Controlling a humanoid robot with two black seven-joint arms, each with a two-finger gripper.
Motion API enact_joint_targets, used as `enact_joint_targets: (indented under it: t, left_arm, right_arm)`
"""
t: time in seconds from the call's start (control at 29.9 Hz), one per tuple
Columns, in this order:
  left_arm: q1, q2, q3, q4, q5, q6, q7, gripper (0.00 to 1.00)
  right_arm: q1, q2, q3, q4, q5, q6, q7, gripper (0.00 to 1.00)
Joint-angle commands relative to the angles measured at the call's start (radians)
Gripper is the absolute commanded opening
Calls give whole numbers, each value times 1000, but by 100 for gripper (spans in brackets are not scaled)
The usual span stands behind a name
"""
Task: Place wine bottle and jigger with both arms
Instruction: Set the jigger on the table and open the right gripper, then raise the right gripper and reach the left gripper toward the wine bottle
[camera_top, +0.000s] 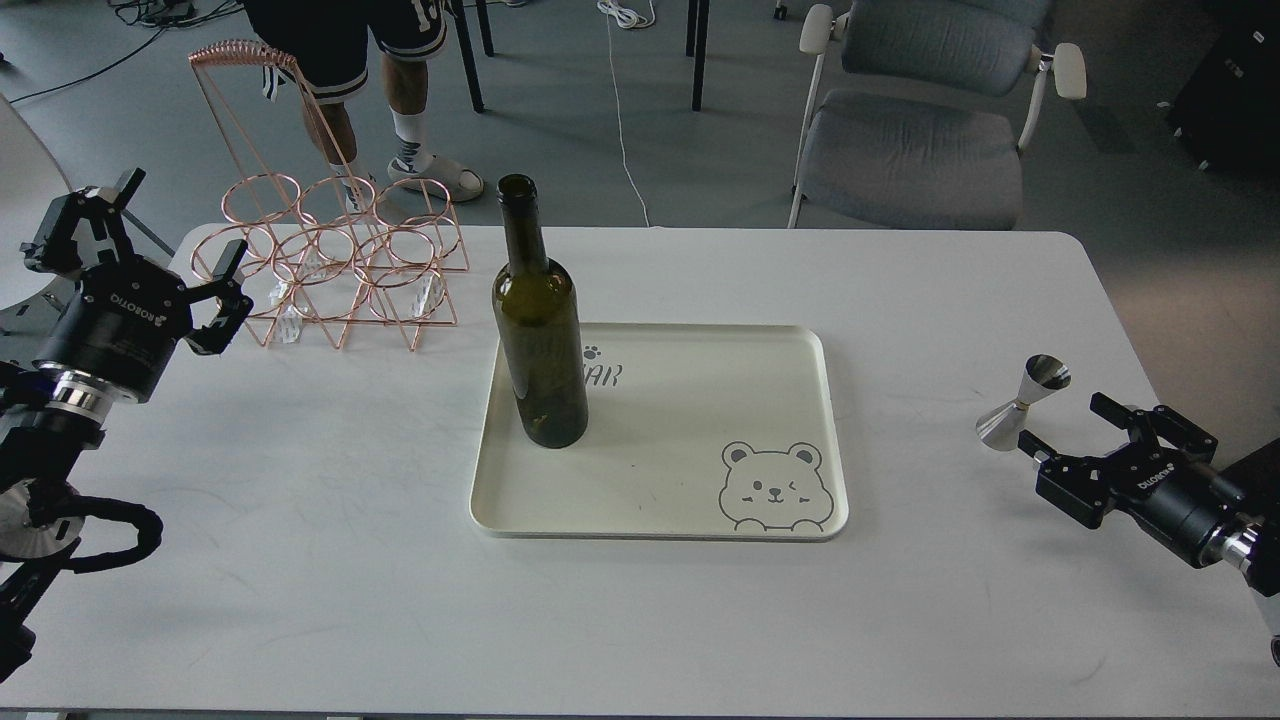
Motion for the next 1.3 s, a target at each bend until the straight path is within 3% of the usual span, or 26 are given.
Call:
enact_joint_targets:
  t: [0.0,0.23,0.43,0.57,0.67,0.9,1.0,1.1,1.27]
  left_arm:
    - [0,2,0,0,0,0,0,100]
    - [0,0,0,0,0,0,0,100]
    - [0,5,0,0,0,0,0,100]
    - [0,17,0,-6,14,0,-6,100]
    - [0,31,0,-9,57,0,-42,100]
    - [0,57,1,-14,94,0,-42,100]
    - [0,77,0,-31,127,0,-42,100]
    - [-1,135,-2,-104,295,0,-42,100]
    - [-21,224,-41,-257,717,0,-42,100]
  right_arm:
    - [-68,-120,-4,132,105,5,0,97]
    - [-84,-354,-67,457,600,25,0,97]
    - [65,-356,-76,557,983,135,0,97]
    - [195,-214,-77,530,1205,258,0,97]
    - [284,-125,-77,472,1328,325,0,97]
    - [426,137,-70,208,1618,506,0,98]
    - [435,208,-65,105,1713,630,0,98]
    - [429,245,-68,63,1756,718,-19,98]
    - [419,306,-74,59,1753,717,-19,98]
